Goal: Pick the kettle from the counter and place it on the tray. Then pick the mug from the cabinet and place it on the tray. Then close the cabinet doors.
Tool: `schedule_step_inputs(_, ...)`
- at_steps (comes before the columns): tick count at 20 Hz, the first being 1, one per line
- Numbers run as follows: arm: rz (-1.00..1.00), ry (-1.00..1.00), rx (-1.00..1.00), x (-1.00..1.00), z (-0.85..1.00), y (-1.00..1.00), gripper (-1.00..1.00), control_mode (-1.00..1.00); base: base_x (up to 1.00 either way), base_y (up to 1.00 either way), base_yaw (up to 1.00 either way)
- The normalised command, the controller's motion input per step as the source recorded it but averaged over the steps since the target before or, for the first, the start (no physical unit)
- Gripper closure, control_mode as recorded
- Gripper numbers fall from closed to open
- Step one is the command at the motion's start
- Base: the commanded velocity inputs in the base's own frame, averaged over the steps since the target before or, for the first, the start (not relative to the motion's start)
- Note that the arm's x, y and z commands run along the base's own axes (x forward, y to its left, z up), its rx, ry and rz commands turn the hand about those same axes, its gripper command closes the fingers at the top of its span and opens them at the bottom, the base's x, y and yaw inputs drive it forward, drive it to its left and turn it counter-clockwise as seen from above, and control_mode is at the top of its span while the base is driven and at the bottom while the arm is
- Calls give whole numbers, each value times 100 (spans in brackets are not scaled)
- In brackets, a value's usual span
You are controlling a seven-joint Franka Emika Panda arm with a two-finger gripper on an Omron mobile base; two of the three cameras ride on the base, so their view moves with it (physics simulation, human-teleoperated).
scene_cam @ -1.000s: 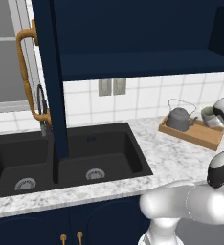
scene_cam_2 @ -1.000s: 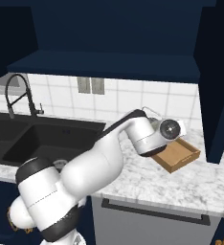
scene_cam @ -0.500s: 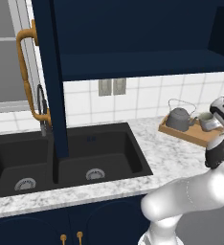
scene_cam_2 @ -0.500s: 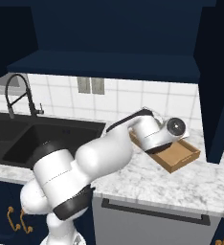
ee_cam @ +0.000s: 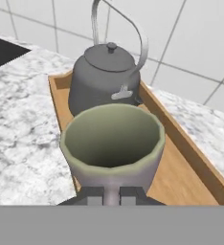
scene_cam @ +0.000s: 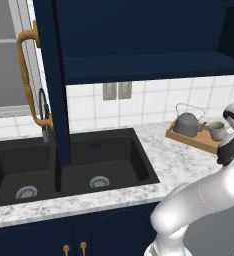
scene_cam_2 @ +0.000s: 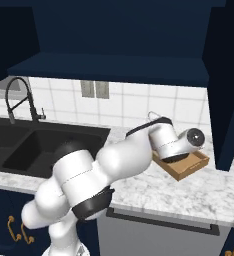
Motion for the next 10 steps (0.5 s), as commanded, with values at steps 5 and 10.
schedule_step_inputs(5, 5, 2, 0, 8, -35, -20, 100, -100, 0, 0, 0)
schedule_step_inputs(10, 3, 4, 0, 9, -34, -4, 100, -100, 0, 0, 0)
